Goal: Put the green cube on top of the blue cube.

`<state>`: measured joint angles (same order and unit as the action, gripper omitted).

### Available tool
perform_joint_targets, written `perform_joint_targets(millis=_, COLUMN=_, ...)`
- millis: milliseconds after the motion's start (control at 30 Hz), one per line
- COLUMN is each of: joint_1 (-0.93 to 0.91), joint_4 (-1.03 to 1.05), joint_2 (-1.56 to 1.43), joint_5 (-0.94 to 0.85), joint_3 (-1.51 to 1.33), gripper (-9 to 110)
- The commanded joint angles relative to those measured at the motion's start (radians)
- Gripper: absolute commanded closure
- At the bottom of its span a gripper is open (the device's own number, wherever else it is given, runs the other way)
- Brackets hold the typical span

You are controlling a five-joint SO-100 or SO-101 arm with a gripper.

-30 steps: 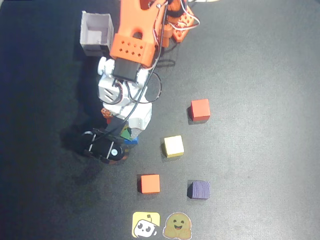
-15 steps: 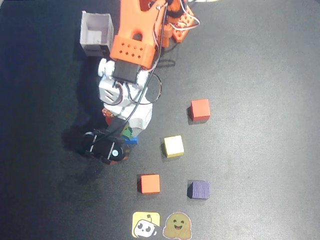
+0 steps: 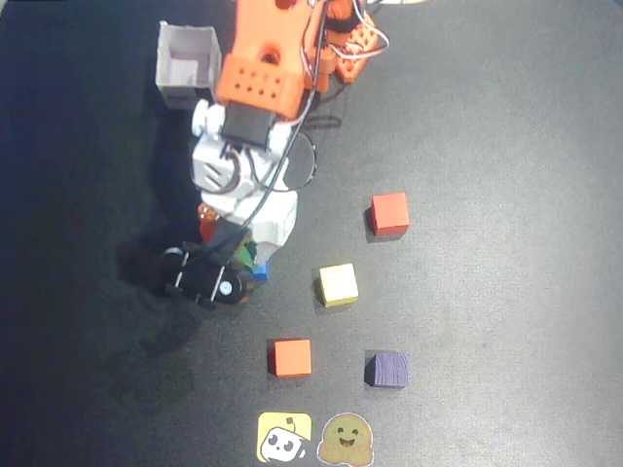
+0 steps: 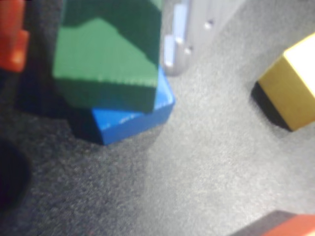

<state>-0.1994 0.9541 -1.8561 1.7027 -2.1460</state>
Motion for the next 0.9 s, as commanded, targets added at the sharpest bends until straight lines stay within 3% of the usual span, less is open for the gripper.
perform_joint_targets(millis=0, joint_1=-0.003, joint_4=0.002, joint_2=-0.104, joint_5=-0.017, joint_3=-0.012, gripper=80)
perform_joint_targets(millis=167, joint_1=0.012, joint_4=0.003, joint_2=-0.265, joint_5=-0.038, joint_3=-0.092, gripper=81)
perform_joint_targets(millis=333, joint_1=0.017, joint_4=0.009, joint_2=-0.387, joint_5=-0.166, joint_3=-0.135, gripper=96)
perform_joint_targets(millis=533, joint_1=0.094, joint_4=0.044, joint_2=-0.540, joint_5=-0.173, joint_3=-0.221, gripper=101)
perform_joint_targets(millis=867, joint_1=0.170, joint_4=0.104, joint_2=-0.936, joint_5=-0.181, joint_3=-0.468, gripper=101)
